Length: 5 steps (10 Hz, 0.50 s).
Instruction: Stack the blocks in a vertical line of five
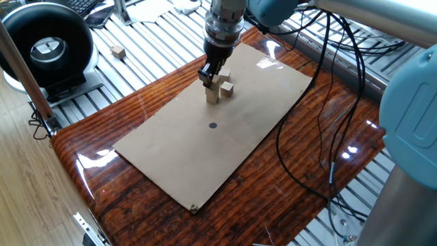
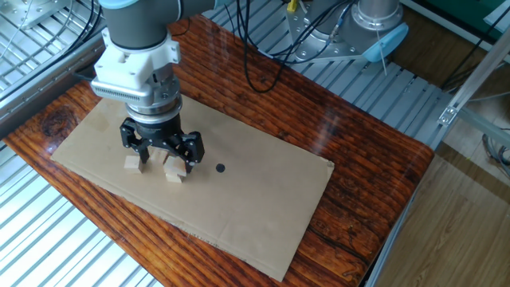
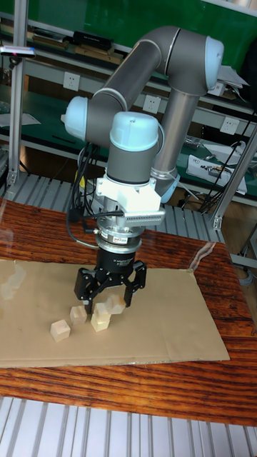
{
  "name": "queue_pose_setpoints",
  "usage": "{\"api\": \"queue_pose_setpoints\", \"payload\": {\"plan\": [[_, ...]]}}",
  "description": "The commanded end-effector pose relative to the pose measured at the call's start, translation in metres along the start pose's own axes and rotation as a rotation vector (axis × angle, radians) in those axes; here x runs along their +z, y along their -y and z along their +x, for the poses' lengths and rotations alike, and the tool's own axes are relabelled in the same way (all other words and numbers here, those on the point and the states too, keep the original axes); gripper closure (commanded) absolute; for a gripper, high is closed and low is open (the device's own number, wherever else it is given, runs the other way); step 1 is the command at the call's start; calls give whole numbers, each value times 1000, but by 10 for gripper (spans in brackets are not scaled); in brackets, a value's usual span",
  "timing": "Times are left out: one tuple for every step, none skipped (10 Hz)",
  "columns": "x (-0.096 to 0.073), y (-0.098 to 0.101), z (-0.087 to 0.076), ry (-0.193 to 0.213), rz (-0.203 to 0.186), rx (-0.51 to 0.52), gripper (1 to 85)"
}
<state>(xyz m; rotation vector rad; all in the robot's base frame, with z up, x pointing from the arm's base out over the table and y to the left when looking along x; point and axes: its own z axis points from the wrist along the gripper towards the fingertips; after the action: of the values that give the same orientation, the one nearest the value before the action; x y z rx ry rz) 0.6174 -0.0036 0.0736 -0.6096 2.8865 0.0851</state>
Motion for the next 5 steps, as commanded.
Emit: {"api": "queue_pose_setpoints", "payload": {"plan": [[-1, 2, -1, 6, 2, 10, 120], [-1, 1, -1, 5, 0, 12, 143], [-1, 1, -2, 6, -3, 15, 160], [0, 0, -2, 8, -5, 19, 180], [1, 0, -2, 8, -5, 20, 210]]}}
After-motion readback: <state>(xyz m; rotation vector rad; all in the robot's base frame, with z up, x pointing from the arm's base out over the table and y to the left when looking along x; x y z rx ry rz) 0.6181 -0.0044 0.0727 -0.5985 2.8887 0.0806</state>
